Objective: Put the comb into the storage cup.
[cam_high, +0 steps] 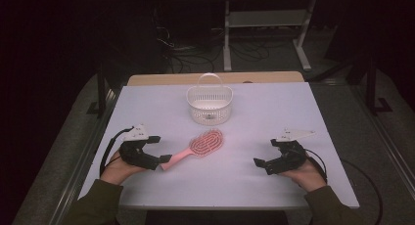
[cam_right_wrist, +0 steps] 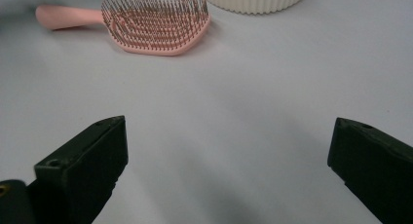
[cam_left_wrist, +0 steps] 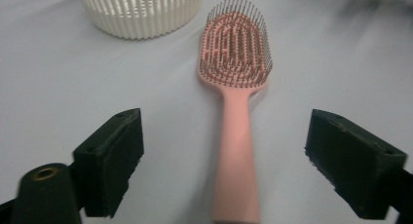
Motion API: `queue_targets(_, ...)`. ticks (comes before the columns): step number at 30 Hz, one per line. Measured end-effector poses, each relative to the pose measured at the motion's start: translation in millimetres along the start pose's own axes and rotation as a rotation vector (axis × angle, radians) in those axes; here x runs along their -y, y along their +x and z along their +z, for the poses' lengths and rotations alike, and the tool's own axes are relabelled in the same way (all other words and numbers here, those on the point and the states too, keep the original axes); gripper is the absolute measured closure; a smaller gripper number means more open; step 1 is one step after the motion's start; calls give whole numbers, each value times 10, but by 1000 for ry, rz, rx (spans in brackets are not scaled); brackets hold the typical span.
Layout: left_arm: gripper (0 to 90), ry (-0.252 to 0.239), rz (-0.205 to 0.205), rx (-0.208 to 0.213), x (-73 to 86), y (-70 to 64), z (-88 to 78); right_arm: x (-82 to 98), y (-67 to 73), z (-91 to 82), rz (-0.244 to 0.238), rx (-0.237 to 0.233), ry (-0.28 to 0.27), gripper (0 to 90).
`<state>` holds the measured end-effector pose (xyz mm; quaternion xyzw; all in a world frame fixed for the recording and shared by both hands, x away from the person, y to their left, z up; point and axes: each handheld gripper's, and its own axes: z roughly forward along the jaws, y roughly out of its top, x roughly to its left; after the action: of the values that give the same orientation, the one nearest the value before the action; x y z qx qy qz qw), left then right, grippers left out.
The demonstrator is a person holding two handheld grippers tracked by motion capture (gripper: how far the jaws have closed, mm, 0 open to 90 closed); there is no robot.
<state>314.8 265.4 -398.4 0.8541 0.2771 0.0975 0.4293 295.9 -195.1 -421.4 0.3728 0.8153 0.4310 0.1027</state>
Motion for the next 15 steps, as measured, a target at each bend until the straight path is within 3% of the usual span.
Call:
queue_targets(2, 130, -9, 3, -9, 28, 16, -29, 1, 0, 0, 1, 0, -1, 7)
queue_targets(7, 5, -34, -4, -17, 96, 43, -95, 4, -2, 9, -6, 0, 0, 7)
queue_targets(15, 0, -35, -7, -25, 127, 75, -108, 2, 7, 16, -7, -1, 2, 7)
